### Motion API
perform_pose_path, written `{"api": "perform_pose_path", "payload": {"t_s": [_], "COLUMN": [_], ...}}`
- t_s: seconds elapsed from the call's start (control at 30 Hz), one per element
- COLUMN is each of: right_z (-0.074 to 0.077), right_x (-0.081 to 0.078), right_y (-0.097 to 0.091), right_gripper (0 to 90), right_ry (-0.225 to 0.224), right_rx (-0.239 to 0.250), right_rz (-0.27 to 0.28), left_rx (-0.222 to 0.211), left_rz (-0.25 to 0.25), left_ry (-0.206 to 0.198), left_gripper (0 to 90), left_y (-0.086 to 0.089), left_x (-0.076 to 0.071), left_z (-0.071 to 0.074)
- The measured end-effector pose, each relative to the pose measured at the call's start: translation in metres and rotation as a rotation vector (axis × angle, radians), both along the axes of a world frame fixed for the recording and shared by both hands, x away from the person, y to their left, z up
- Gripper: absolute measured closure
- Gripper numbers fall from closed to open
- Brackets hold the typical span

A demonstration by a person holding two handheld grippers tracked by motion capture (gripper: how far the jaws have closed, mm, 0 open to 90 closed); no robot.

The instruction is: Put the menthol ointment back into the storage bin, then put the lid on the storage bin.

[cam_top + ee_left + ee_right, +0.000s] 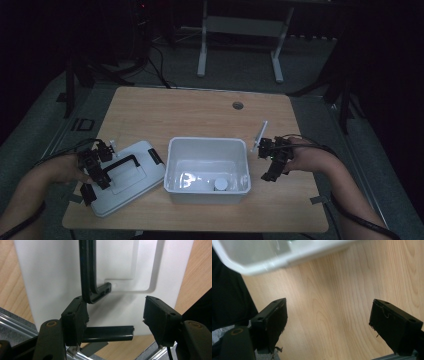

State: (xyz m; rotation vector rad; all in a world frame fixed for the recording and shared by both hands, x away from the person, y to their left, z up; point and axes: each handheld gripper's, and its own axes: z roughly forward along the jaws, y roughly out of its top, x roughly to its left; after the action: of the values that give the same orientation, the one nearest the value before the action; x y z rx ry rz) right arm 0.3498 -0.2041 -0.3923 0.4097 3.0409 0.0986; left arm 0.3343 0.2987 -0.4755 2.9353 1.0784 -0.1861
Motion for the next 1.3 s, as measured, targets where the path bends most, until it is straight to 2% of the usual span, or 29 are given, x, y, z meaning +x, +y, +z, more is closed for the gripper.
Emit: {"api": "perform_pose_path", "payload": {"t_s": [0.1, 0.17, 0.23, 0.33, 0.37, 0.43, 0.5, 0.7, 0.73, 0.77, 1.03, 1.17, 1.23, 1.3], "right_z": [-0.009, -0.016, -0.022, -0.034, -0.036, -0.044, -0.052, -0.064, -0.065, -0.066, -0.073, -0.080, -0.081, -0.083], "right_x": [0.001, 0.001, 0.003, 0.004, 0.004, 0.003, 0.002, 0.002, 0.002, 0.002, 0.002, 0.000, 0.000, 0.000], "right_y": [-0.014, -0.023, -0.031, -0.044, -0.046, -0.051, -0.056, -0.063, -0.064, -0.064, -0.066, -0.064, -0.064, -0.064], "right_gripper": [14.0, 14.0, 14.3, 14.3, 14.4, 14.4, 14.5, 14.8, 14.8, 14.8, 14.8, 14.8, 14.8, 15.0], "right_ry": [0.011, 0.024, 0.021, 0.039, 0.042, 0.051, 0.064, 0.090, 0.091, 0.090, 0.093, 0.106, 0.109, 0.107], "right_rx": [-0.008, -0.020, -0.036, -0.050, -0.053, -0.047, -0.046, -0.063, -0.065, -0.066, -0.068, -0.084, -0.086, -0.085], "right_rz": [-0.040, -0.061, -0.075, -0.100, -0.106, -0.122, -0.129, -0.152, -0.153, -0.154, -0.171, -0.166, -0.165, -0.169], "left_rx": [-0.004, 0.001, -0.001, -0.002, -0.001, 0.019, 0.062, 0.096, 0.094, 0.095, 0.112, 0.109, 0.086, 0.071], "left_rz": [0.006, 0.012, 0.004, -0.015, -0.019, -0.027, -0.046, -0.043, -0.042, -0.044, -0.044, -0.044, -0.044, -0.045], "left_ry": [-0.020, -0.019, -0.024, -0.032, -0.028, -0.022, -0.044, -0.059, -0.058, -0.057, -0.057, -0.041, -0.036, -0.040], "left_gripper": [35.6, 35.6, 35.6, 35.9, 38.5, 40.6, 43.5, 55.5, 61.1, 63.0, 69.8, 76.7, 81.8, 82.7], "left_y": [0.001, 0.001, 0.001, -0.002, -0.003, -0.006, -0.009, -0.012, -0.011, -0.011, -0.016, -0.018, -0.019, -0.018], "left_x": [0.001, 0.003, 0.004, 0.005, 0.005, 0.006, 0.007, 0.008, 0.008, 0.008, 0.005, 0.004, 0.004, 0.004], "left_z": [0.001, 0.000, 0.000, -0.001, -0.003, -0.007, -0.011, -0.017, -0.017, -0.017, -0.017, -0.017, -0.017, -0.017]}}
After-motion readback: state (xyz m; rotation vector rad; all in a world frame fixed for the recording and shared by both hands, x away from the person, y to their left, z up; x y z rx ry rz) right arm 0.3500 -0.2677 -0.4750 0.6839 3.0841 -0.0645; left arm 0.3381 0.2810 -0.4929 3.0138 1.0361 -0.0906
